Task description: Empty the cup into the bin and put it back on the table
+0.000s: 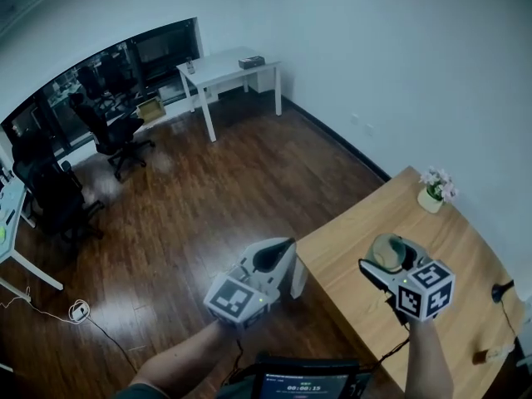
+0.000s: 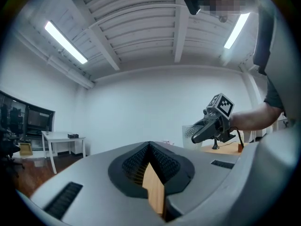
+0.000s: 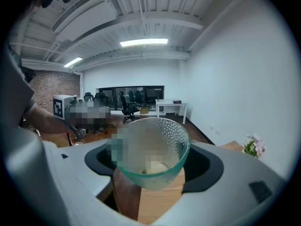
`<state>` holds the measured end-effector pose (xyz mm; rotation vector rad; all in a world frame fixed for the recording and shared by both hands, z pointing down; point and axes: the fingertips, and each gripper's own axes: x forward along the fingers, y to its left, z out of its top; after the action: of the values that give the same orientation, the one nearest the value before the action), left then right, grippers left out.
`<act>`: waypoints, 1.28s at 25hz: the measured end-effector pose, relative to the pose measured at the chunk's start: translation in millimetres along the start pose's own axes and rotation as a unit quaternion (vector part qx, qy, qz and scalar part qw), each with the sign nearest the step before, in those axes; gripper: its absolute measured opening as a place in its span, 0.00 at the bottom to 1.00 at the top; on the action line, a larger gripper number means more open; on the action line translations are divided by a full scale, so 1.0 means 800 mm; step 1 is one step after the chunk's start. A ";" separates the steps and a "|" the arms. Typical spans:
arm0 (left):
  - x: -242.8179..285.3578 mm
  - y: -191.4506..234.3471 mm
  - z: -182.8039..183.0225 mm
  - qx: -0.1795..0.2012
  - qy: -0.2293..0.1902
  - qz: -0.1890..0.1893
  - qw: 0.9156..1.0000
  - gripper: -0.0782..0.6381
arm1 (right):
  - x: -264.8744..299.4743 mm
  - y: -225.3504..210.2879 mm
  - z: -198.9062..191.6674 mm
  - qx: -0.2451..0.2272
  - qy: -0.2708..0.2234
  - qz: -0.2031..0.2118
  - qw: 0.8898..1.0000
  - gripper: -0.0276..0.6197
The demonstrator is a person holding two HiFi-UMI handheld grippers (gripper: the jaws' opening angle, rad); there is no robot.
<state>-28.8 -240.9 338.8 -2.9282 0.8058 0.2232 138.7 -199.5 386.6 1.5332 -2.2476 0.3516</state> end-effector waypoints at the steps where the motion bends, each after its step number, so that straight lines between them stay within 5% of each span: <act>1: -0.009 0.013 0.001 -0.001 -0.002 0.005 1.000 0.10 | 0.013 0.008 0.007 -0.003 0.000 0.003 1.000 0.66; 11: -0.081 0.110 0.006 -0.007 -0.003 0.047 0.999 0.10 | 0.115 0.085 0.062 -0.026 0.008 0.045 0.999 0.66; 24: -0.104 0.190 0.013 -0.006 -0.001 0.106 0.994 0.10 | 0.209 0.119 0.120 -0.060 0.023 0.104 0.993 0.66; 32: -0.081 0.217 0.044 0.041 -0.031 0.083 0.995 0.10 | 0.245 0.097 0.141 -0.076 0.016 0.123 0.989 0.66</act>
<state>-177.3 -352.2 305.8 -2.7653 1.0237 0.2852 -16.3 -380.7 376.6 1.1713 -2.3828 0.2649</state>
